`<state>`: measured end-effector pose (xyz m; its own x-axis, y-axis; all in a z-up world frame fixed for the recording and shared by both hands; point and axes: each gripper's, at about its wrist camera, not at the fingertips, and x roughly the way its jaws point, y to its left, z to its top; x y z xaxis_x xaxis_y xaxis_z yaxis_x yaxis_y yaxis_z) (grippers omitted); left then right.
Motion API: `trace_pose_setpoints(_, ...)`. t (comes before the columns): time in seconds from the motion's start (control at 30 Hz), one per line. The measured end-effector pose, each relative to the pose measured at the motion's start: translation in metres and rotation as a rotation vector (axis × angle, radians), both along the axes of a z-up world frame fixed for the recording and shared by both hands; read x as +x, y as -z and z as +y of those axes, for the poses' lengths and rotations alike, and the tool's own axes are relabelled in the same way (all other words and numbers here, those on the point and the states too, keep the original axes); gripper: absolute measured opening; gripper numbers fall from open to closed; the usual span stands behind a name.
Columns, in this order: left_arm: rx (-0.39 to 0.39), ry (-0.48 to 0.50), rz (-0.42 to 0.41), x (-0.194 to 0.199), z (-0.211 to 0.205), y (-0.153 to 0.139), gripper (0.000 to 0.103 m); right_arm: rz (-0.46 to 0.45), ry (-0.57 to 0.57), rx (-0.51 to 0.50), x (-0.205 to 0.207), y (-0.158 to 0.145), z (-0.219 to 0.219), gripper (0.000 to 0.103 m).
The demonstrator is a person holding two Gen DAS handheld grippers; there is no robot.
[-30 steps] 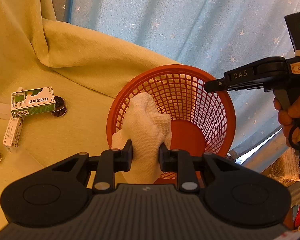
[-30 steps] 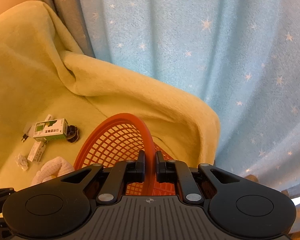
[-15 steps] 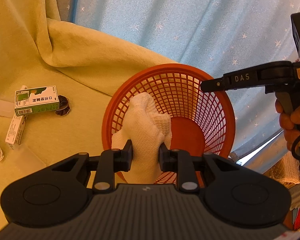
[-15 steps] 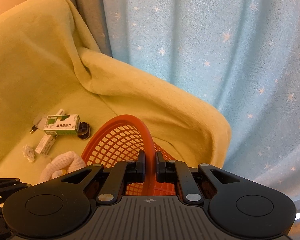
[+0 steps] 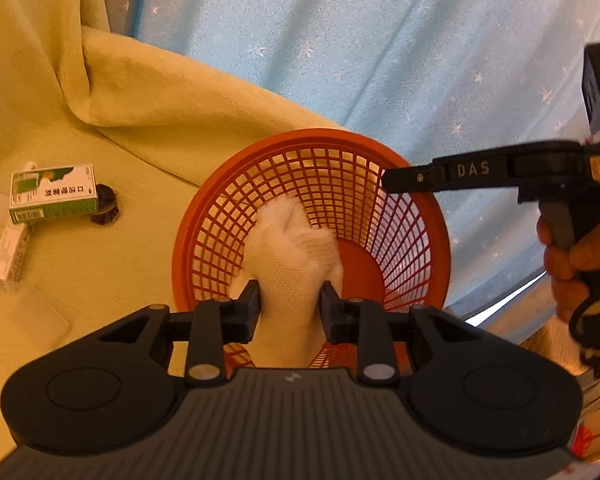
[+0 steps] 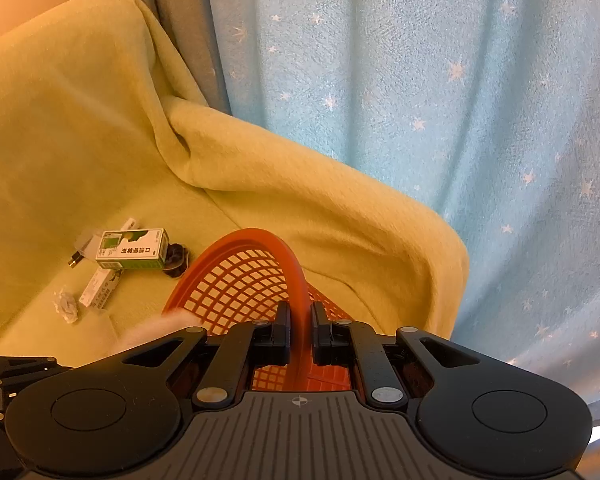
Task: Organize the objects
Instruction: 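Carry the glove into the wastebasket and open the left tool, then grasp the crumpled white tissue with the left tool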
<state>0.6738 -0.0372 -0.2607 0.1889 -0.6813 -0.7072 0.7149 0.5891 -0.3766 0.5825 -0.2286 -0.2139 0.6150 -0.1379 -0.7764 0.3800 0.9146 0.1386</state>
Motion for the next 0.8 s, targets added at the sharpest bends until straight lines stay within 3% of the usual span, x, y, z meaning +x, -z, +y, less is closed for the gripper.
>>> trace_pose_setpoints(0.1,-0.007,0.005,0.014,0.000,-0.003,-0.001,0.033,-0.001,-0.003,0.007,-0.001,0.000,0.000,0.006)
trace_pose_setpoints(0.53,0.045,-0.063,0.008,0.004,0.014,0.004,0.033,-0.004,-0.002,0.015,-0.001,0.002,-0.005,0.006)
trace_pose_setpoints(0.8,0.130,-0.193,-0.031,0.002,0.036,0.003,0.033,-0.006,-0.023,0.020,0.001,0.002,-0.009,0.006)
